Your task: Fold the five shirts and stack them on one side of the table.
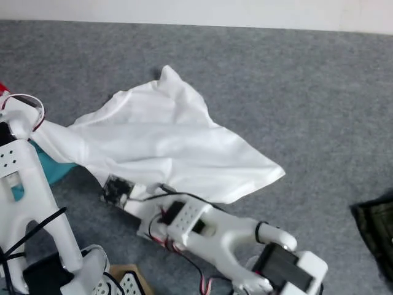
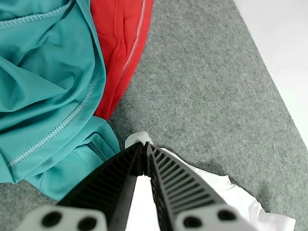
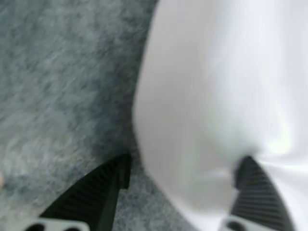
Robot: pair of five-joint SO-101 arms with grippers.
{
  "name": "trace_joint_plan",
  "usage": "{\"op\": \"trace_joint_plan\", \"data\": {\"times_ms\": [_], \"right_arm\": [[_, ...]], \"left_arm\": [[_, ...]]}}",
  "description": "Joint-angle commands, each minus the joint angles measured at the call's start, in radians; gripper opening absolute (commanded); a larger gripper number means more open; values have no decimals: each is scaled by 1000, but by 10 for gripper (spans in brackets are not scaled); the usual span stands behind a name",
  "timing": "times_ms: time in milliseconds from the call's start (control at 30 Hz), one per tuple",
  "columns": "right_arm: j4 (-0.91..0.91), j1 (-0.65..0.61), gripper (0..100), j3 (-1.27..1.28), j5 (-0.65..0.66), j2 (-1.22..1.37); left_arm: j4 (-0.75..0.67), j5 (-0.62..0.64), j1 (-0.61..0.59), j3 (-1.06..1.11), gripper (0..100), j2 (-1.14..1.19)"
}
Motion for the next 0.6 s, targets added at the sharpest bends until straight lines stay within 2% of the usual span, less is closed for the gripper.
{"op": "trace_joint_plan", "data": {"times_ms": [0, 100, 300, 400, 567], "right_arm": [[-31, 137, 139, -137, 8, 41], [-25, 252, 2, -183, 8, 51], [79, 401, 6, -188, 6, -111], [147, 443, 6, -157, -48, -268], [79, 545, 6, -87, -78, -403]], "left_arm": [[-3, 5, 19, -7, 10, -27], [-11, 5, 19, 21, 10, -27], [-104, 5, 21, 116, 10, -27], [-126, 3, 21, 145, 10, -27], [-129, 3, 27, 153, 10, -27]]}}
